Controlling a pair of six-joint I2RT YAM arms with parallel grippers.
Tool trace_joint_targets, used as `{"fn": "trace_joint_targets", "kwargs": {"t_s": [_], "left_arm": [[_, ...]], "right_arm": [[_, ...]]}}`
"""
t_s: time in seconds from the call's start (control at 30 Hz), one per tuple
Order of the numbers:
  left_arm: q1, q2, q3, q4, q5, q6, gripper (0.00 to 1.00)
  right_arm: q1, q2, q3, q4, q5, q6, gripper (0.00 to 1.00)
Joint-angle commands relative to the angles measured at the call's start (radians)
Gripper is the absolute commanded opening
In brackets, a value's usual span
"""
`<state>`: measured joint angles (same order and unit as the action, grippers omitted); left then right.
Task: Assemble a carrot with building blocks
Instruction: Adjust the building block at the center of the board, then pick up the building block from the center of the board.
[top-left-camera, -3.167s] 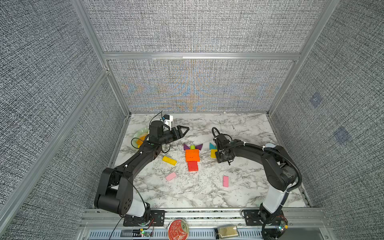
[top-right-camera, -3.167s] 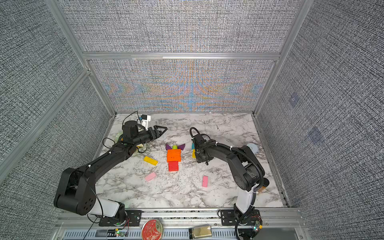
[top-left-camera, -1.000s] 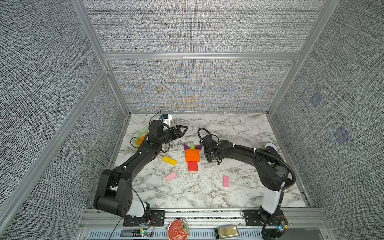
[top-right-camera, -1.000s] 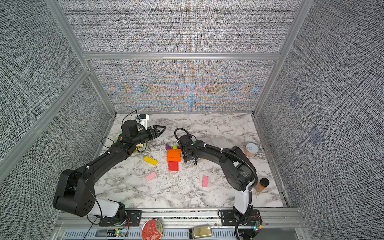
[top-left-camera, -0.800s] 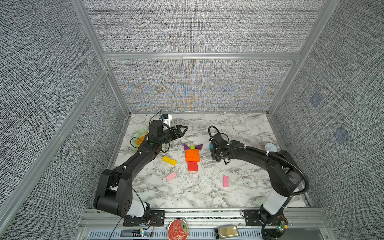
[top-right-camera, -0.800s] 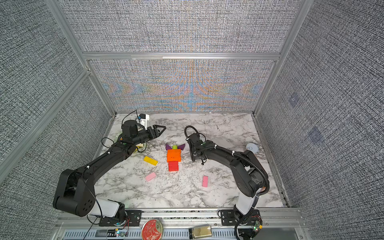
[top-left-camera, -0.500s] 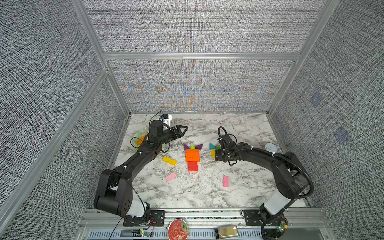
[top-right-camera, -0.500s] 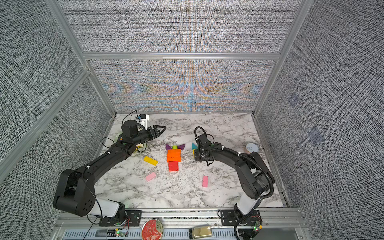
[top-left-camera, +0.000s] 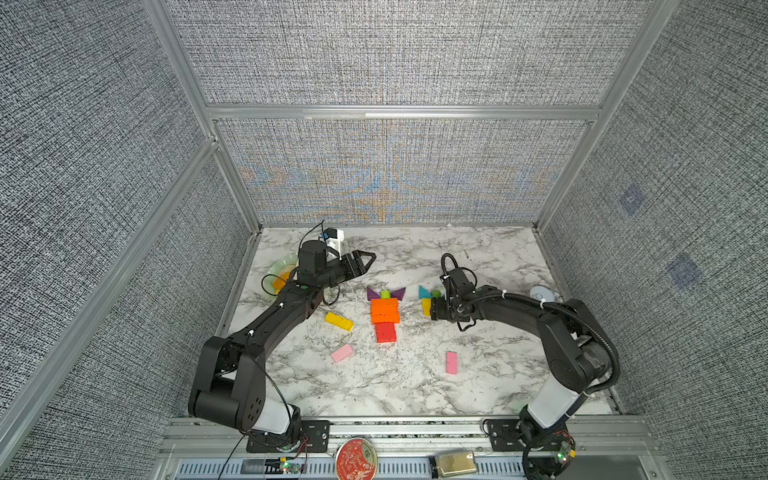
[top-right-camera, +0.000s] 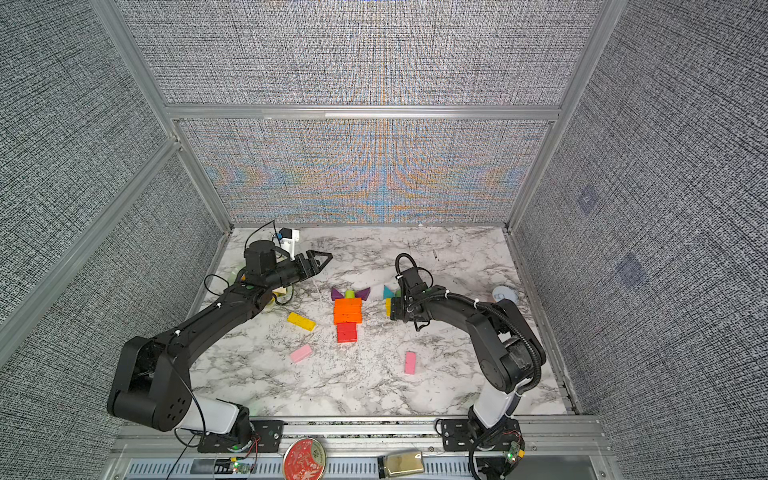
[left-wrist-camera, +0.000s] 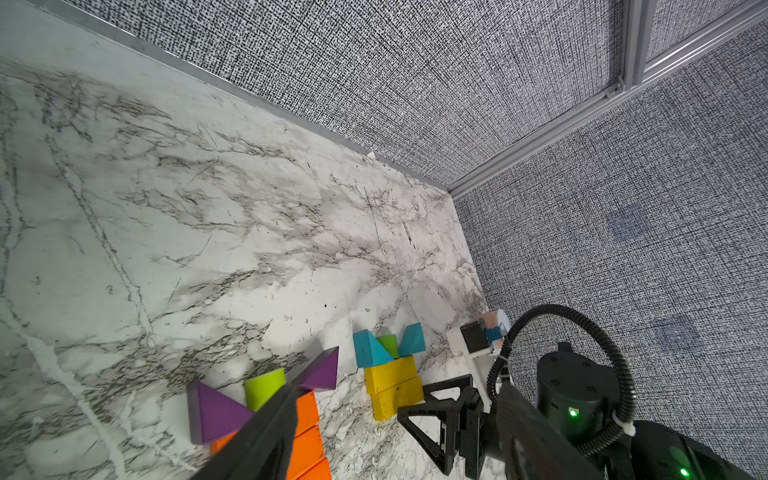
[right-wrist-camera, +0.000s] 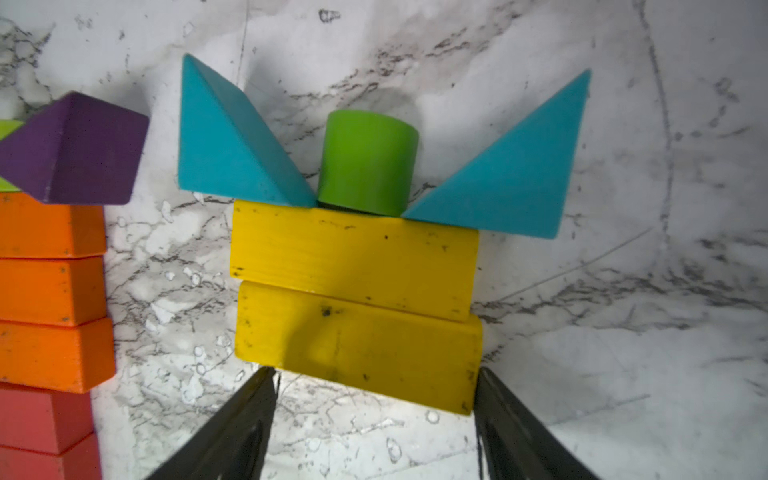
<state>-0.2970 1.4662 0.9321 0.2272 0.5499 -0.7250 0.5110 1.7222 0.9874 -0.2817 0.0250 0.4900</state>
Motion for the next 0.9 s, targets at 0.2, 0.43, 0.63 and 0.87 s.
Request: {"fn": "trace_joint_targets", "kwargs": {"t_s": [0.2,0.43,0.63,0.87], "left_arm": [[0.001,0.006,0.009,0.000,0.004,0.015,0.77],[0.001,0.006,0.010,-0.003,0.003,0.016,0.77],[0.021,-0.034,0.015,-0.039,-0.058,0.041,0.77],[0.130,-0.127,0.010,-0.070,-0.140,0.061,0.77]], "right_arm": [[0.001,0.008,0.005,0.004,0.009,0.010,0.77],[0.014,-0.064,0.013,-0.041,0.054,-0.009,0.76],[0.183,-0.104,0.098,-0.052,0.060,-0.132,0.71],[0.418,0.037,0.302,-0.043,0.036,-0.291,0.52]]}}
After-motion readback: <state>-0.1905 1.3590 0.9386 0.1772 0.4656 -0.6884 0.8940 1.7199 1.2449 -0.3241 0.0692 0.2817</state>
